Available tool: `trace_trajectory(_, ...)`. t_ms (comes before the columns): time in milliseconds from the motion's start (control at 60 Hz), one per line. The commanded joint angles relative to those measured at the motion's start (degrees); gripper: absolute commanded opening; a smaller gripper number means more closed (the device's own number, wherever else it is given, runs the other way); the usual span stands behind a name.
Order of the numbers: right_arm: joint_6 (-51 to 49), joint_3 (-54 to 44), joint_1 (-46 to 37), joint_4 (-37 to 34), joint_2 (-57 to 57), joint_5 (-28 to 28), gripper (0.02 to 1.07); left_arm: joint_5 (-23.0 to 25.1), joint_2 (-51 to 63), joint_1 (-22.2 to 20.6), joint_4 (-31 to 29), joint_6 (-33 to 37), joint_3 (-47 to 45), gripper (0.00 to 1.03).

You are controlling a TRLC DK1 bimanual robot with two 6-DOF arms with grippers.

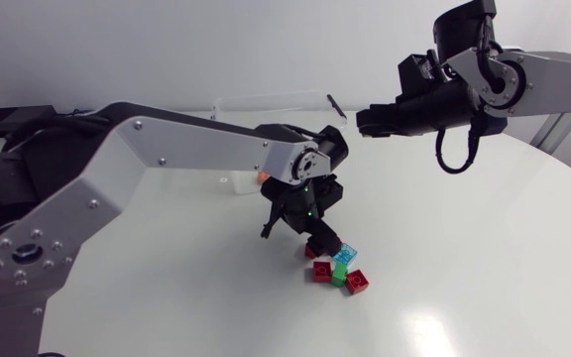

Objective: Place the duplo bricks in the container

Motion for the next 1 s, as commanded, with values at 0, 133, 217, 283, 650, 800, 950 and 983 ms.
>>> trace_trajectory(0, 0.4, -1.4, -0.4, 0.9, -0.2, -0.3, 0.25, 0.5, 2.3, -0.8, -1.3, -2.0, 1.8, 0.46)
trace_trajectory(133, 0.4, -1.2, -0.6, 0.9, -0.2, -0.3, 0.25, 0.4, 3.0, -0.6, -1.7, -2.8, 2.0, 0.27)
trace_trajectory(217, 0.4, -0.9, -0.6, 0.8, -0.1, -0.4, 0.25, 0.4, 3.2, -0.7, -2.5, -2.6, 1.8, 0.26)
trace_trajectory(283, 0.6, -0.5, -0.6, 0.8, 0.0, -0.4, 0.25, 0.5, 2.9, -0.7, -2.5, -2.6, 1.1, 0.25)
trace_trajectory(650, 2.1, 2.9, 0.2, 0.7, 2.5, -0.2, 0.25, 0.5, -8.0, 0.7, -2.8, -2.2, -5.1, 0.24)
trace_trajectory(800, 3.0, 6.5, 1.8, 0.4, 5.4, 0.6, 0.25, 0.5, -14.7, 2.8, -3.6, -2.2, -6.9, 0.24)
trace_trajectory(950, 3.6, 11.2, 4.2, 0.1, 9.4, 2.4, 0.25, 0.4, -20.1, 6.2, -3.7, -1.8, -7.9, 0.24)
trace_trajectory(983, 3.6, 12.2, 4.5, 0.1, 10.2, 2.6, 0.25, 0.2, -20.9, 7.0, -3.6, -1.5, -8.2, 0.24)
